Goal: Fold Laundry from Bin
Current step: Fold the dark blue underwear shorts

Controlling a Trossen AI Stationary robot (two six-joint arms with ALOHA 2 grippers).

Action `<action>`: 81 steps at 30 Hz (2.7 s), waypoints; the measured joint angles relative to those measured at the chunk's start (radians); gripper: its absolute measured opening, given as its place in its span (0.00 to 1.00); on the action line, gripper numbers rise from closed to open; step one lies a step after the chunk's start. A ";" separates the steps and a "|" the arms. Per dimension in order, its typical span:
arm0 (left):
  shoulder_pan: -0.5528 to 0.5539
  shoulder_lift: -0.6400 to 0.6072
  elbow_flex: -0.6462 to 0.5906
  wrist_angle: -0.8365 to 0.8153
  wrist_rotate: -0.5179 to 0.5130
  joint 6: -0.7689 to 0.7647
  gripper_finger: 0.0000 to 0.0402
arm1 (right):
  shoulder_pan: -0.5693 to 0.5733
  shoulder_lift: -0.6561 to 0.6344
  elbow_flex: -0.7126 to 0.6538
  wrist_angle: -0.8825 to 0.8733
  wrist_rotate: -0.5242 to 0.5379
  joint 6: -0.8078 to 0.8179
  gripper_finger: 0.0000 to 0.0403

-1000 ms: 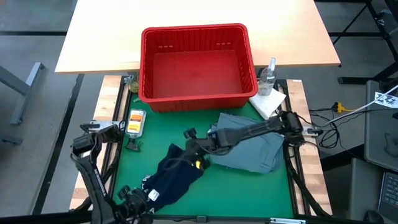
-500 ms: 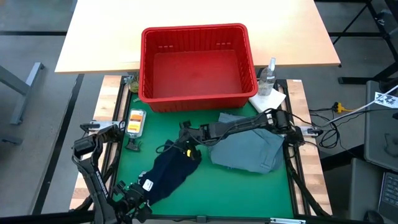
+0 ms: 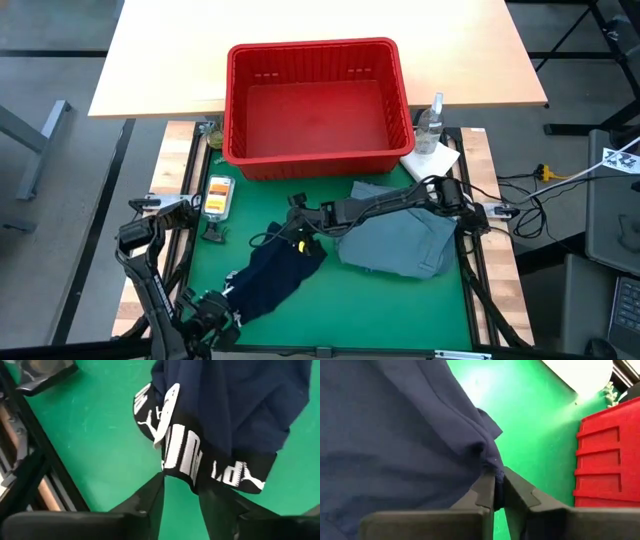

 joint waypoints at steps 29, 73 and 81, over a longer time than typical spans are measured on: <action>-0.004 -0.003 -0.001 -0.007 0.294 -0.154 0.13 | 0.021 -0.003 0.017 -0.015 -0.352 0.057 0.42; 0.054 0.144 -0.006 0.391 0.191 0.263 0.01 | 0.121 0.110 0.019 -0.333 -0.257 0.057 0.42; 0.051 0.139 0.082 0.384 0.118 0.318 0.00 | 0.134 0.110 0.018 -0.356 -0.368 0.111 0.42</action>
